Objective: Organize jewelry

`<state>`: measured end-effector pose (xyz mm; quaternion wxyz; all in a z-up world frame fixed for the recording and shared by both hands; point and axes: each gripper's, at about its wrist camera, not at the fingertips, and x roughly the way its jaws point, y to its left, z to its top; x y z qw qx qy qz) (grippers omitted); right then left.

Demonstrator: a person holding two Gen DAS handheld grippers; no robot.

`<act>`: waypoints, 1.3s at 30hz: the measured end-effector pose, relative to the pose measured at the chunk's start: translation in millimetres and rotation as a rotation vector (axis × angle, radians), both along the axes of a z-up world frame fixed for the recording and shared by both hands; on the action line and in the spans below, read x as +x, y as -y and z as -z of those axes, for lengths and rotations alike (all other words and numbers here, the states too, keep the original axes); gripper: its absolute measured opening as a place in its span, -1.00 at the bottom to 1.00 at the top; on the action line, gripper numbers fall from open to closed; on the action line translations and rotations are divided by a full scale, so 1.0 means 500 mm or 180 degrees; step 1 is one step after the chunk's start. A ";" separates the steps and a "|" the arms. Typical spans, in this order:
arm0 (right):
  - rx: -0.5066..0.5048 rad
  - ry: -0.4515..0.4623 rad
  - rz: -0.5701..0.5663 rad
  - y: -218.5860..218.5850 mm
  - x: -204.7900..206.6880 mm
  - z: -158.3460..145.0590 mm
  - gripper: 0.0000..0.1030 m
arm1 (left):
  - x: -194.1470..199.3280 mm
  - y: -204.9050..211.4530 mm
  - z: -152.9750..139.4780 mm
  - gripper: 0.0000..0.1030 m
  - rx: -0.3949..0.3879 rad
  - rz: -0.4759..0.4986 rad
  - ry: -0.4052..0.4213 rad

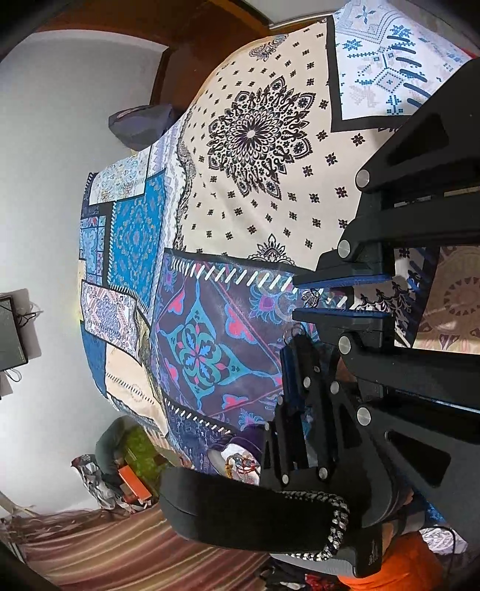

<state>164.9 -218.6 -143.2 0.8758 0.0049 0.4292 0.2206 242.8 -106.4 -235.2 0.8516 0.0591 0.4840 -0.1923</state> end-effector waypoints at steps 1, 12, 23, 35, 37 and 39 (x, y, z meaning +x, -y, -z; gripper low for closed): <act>0.0004 0.0010 -0.0005 -0.002 -0.001 -0.003 -0.82 | -0.006 -0.006 -0.003 -0.87 -0.0015 -0.0021 0.0005; 0.0071 0.0213 -0.0199 -0.070 -0.005 -0.059 -0.82 | -0.080 -0.134 -0.091 -0.87 -0.0259 -0.0441 0.0254; 0.0212 0.0458 -0.0618 -0.210 -0.009 -0.117 -0.82 | -0.142 -0.310 -0.193 -0.87 -0.0319 -0.0978 0.0648; 0.0278 0.0417 -0.0915 -0.315 0.005 -0.105 -0.82 | -0.136 -0.373 -0.175 -0.87 -0.0343 -0.1108 0.0632; 0.0279 0.0399 -0.0948 -0.327 0.008 -0.102 -0.82 | -0.131 -0.370 -0.163 -0.87 -0.0347 -0.1097 0.0593; 0.0277 0.0373 -0.0990 -0.337 0.010 -0.098 -0.82 | -0.127 -0.369 -0.150 -0.87 -0.0357 -0.1086 0.0547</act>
